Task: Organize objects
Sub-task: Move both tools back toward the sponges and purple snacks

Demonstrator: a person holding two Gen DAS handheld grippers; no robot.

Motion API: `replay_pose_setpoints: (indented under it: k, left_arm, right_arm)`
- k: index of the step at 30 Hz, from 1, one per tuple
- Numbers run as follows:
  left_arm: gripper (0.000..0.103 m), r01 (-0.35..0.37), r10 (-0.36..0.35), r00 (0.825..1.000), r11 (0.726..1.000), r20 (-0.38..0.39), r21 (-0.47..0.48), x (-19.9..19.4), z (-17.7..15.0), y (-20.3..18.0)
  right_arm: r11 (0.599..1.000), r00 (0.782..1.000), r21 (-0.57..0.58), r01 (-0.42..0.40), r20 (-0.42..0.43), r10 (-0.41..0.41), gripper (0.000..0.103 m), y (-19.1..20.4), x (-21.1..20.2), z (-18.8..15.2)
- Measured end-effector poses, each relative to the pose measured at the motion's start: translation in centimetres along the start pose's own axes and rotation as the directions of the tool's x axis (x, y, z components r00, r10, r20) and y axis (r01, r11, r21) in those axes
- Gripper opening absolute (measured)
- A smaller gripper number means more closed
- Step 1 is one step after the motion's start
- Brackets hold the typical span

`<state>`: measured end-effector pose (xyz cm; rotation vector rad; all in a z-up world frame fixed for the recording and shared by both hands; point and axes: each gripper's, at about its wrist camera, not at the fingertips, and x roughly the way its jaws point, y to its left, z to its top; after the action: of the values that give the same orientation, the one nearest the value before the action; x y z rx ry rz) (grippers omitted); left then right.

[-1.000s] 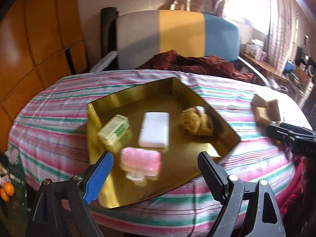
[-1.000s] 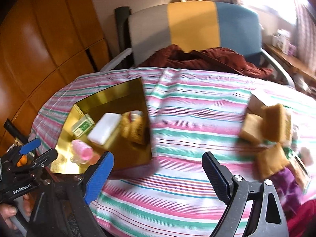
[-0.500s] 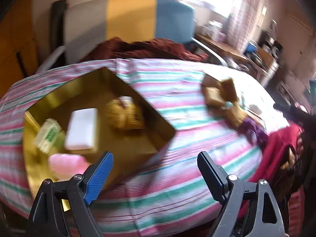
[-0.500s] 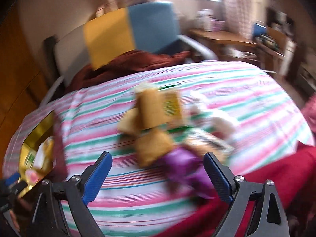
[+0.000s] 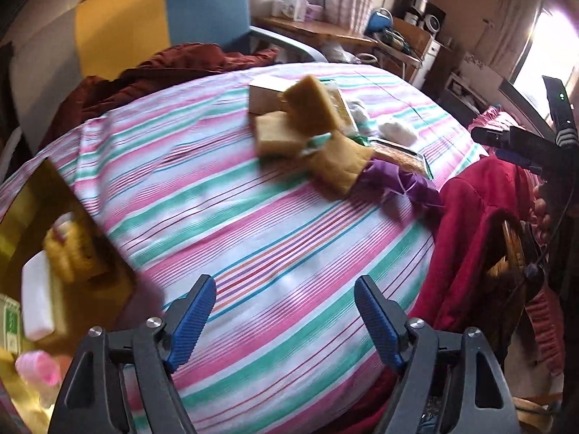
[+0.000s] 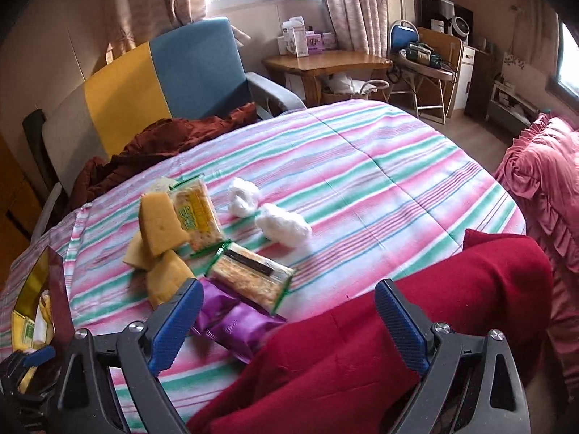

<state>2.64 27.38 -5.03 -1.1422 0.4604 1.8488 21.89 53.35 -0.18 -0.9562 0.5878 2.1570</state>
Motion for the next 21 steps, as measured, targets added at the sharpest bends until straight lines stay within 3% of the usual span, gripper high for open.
replay_pose_setpoints:
  k: [5,11,21]
  left_arm:
    - [0.070,0.024,-0.023,1.000,0.998,-0.005,0.050,2.1,2.6,-1.4]
    - [0.070,0.042,-0.042,0.999,0.984,-0.004,0.173,5.4,6.6,-3.7]
    - [0.070,0.058,-0.038,0.996,0.966,-0.086,0.251,11.7,10.7,-5.9]
  right_arm:
    - [1.000,1.000,0.011,-0.023,-0.017,0.023,0.096,-0.5,0.9,-0.5]
    - [0.999,0.999,0.009,-0.047,-0.023,0.048,0.096,-0.3,1.4,-0.4]
    - [0.996,0.995,-0.028,-0.079,-0.059,0.077,0.096,-0.2,2.4,-0.5]
